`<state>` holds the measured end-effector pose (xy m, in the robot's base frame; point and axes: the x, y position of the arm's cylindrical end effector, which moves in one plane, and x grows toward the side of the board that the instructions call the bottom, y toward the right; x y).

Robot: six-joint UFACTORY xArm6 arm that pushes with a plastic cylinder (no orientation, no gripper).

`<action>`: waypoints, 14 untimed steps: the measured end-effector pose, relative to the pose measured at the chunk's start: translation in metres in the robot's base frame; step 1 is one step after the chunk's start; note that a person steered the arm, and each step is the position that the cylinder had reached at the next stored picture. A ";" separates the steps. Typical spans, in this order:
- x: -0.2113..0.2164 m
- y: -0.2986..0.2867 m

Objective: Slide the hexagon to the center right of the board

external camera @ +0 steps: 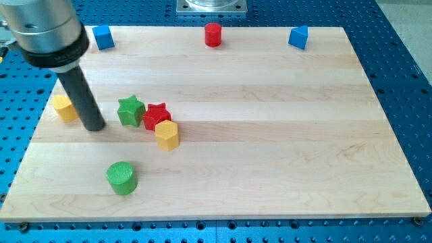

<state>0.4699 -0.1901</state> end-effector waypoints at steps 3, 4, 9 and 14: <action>0.039 0.157; 0.026 0.193; -0.041 0.377; -0.032 0.161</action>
<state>0.4382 -0.0294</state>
